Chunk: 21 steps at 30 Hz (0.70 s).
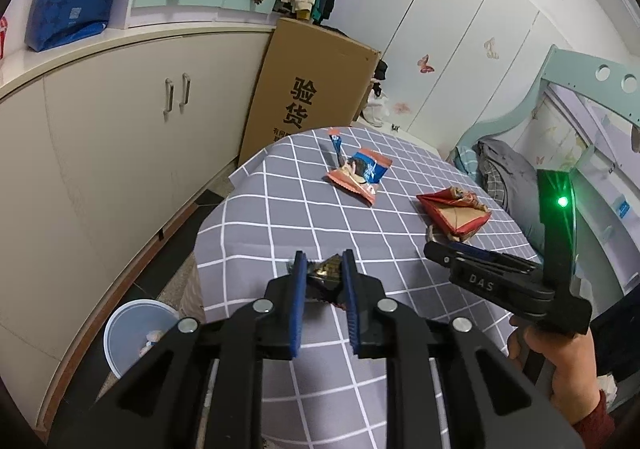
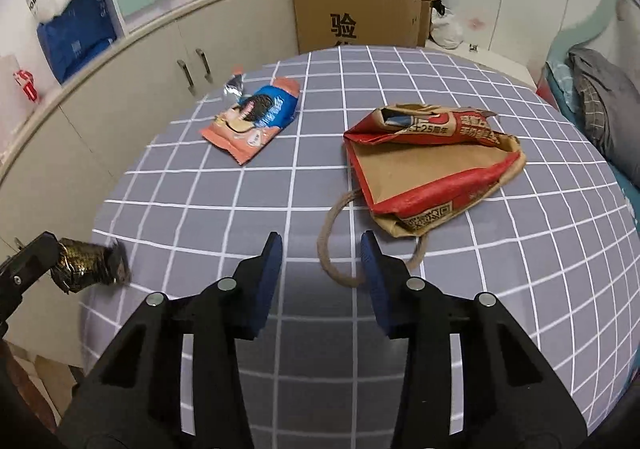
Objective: Collect trash
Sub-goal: 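Grasp the rope handle with the right gripper while the left holds the dark wrapper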
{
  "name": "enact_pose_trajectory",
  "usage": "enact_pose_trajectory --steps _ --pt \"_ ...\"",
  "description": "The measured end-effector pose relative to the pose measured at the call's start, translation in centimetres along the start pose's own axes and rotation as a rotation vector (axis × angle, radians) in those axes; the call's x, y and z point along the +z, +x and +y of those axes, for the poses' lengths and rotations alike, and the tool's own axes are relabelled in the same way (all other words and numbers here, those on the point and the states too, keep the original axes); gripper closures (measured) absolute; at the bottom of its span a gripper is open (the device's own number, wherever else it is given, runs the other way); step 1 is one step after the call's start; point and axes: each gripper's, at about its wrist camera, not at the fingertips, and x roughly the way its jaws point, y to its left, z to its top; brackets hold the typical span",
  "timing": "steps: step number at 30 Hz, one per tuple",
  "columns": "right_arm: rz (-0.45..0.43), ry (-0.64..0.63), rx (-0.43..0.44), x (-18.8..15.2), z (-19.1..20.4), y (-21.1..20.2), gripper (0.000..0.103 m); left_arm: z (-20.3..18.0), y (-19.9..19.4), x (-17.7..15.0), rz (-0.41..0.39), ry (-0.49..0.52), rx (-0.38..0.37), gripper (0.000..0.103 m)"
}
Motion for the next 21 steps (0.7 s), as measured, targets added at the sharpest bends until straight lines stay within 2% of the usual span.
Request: enact_pose_trajectory --steps 1,4,5,9,12,21 --pt "0.01 -0.013 -0.015 0.0 0.0 0.5 0.064 -0.1 0.4 0.0 0.007 0.003 0.001 0.086" --pt "0.003 -0.071 -0.047 -0.1 0.5 0.8 0.082 -0.3 1.1 -0.2 0.012 0.013 0.004 0.088" --pt "0.008 -0.08 -0.038 -0.1 0.6 0.8 0.098 -0.5 1.2 -0.2 0.009 0.014 0.002 0.089" --pt "0.015 -0.087 0.001 -0.4 0.5 0.5 0.1 -0.6 1.2 -0.3 0.005 0.0 -0.003 0.091" --pt "0.019 -0.049 0.098 -1.2 0.0 -0.1 0.1 -0.7 0.9 -0.4 0.005 0.0 -0.011 0.091" --pt "0.017 -0.003 0.307 -3.1 1.8 -3.1 0.1 -0.6 -1.2 -0.7 -0.013 -0.009 -0.015 0.091"
